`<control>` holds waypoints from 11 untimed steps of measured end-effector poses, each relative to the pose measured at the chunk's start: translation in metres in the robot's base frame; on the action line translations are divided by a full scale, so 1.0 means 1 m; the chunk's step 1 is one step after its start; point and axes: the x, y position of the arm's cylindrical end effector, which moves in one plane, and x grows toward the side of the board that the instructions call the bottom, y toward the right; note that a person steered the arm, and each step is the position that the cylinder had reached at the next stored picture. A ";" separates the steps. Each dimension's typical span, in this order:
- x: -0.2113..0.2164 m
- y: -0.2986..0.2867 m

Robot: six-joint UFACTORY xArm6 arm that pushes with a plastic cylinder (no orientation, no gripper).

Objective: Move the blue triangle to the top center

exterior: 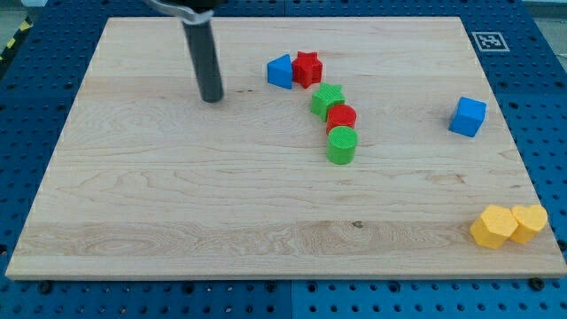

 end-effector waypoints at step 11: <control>-0.090 0.116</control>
